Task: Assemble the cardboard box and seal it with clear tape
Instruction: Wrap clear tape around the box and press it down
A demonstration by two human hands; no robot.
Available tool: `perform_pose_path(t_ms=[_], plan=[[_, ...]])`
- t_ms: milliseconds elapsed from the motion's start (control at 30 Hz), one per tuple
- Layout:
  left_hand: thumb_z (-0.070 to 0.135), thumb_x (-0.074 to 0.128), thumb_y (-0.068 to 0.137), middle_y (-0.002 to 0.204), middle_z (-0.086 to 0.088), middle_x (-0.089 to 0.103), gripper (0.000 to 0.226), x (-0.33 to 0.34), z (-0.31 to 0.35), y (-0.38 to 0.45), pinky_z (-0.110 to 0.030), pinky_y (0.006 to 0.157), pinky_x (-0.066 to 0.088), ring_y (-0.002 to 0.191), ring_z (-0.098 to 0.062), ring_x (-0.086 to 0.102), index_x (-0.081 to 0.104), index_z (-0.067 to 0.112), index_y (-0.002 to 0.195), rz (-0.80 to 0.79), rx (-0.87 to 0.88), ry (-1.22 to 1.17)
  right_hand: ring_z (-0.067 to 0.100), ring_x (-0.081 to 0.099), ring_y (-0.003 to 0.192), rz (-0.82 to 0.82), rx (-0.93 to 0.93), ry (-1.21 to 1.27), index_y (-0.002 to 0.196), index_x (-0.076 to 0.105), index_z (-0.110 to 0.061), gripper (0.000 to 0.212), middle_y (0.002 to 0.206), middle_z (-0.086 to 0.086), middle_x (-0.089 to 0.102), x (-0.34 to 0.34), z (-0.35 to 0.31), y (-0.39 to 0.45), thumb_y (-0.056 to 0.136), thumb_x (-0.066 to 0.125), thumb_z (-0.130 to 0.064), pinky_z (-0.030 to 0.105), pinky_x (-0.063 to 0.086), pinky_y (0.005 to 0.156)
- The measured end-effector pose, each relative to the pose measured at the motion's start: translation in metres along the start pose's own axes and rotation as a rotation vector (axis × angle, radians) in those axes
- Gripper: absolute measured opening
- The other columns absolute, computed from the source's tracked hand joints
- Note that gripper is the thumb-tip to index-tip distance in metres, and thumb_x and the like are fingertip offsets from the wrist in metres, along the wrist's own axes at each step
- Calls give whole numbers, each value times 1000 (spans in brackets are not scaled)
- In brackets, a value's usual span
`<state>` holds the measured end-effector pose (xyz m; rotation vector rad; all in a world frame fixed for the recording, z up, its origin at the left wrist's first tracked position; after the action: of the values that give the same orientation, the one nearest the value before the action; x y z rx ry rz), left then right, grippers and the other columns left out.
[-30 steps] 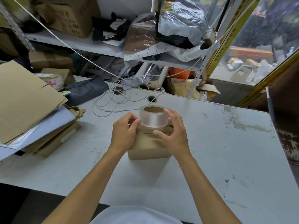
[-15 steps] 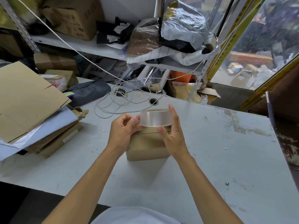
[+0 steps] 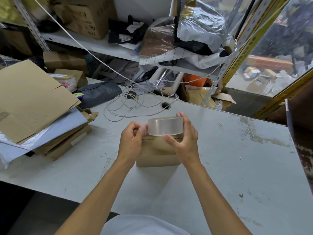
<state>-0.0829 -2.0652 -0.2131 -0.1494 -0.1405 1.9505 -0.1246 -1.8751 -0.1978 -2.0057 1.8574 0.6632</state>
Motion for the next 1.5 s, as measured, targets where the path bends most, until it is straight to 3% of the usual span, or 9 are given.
perform_pose_path(t_ms=[67,200,433,567,733,867,1067,1233,1500], plan=[[31,62,95,68,-1,58,26,1,-1,0,-23,53,39,63,-13,50,58,11,80,-14,-4,-44,-17,32,119,-19,15,12,144,28,-47,95,133,-42,35,0,0,-2,62,56,-86,58,26,113],[26,61,97,70,4,60,22,2,-4,4,-24,54,38,65,-12,51,59,18,76,-14,-16,-97,17,42,124,-26,46,30,142,29,-47,94,128,-38,39,1,1,-6,60,62,-82,53,36,108],[23,57,98,81,-1,68,21,0,-15,8,-20,47,40,65,-14,55,61,14,80,-36,-72,-137,22,25,143,-36,130,-26,146,13,-53,108,150,-14,38,12,-2,-12,53,58,-86,47,4,121],[21,66,94,79,-3,68,20,-3,-10,9,-27,64,50,71,-13,61,64,2,88,-48,-44,-156,33,14,146,-5,230,41,145,16,-52,113,146,-13,39,12,5,-13,47,62,-85,48,18,115],[15,68,91,75,5,70,23,-1,-12,7,-26,73,54,74,-12,65,61,-6,86,-80,-33,-172,-1,22,117,105,242,76,141,30,-39,104,120,-18,46,3,-3,-14,50,60,-81,55,4,121],[12,66,93,74,9,70,26,1,-16,7,-23,71,54,71,-6,64,58,-12,87,-96,-40,-172,-16,17,94,114,237,19,141,31,-38,101,105,-34,37,5,-6,-18,53,58,-80,64,21,114],[21,69,89,77,-9,64,27,-1,-20,10,-38,78,50,76,-20,58,62,-3,80,-123,-59,-151,-19,29,102,129,235,81,133,32,-47,89,109,-36,41,8,-2,-21,54,62,-77,61,23,114],[26,73,82,73,-11,56,32,3,-24,9,-36,69,43,70,-21,50,61,-2,71,-166,-77,-105,31,45,125,231,220,185,121,29,-65,88,122,-22,49,1,5,-25,46,70,-85,58,47,97],[9,69,84,81,-1,55,25,-8,-40,17,-40,97,47,84,-20,58,59,3,62,-183,-195,-265,17,39,125,263,135,50,134,31,-41,100,128,-15,41,1,-2,-31,49,76,-71,57,40,103]])
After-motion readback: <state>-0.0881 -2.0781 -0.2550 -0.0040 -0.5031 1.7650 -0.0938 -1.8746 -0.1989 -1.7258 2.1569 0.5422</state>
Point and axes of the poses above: each hand's wrist, its own y-axis towards the middle knuckle, its own x-axis out of the palm, z = x × y, the point moved 8 cm from there along y, towards the middle knuckle
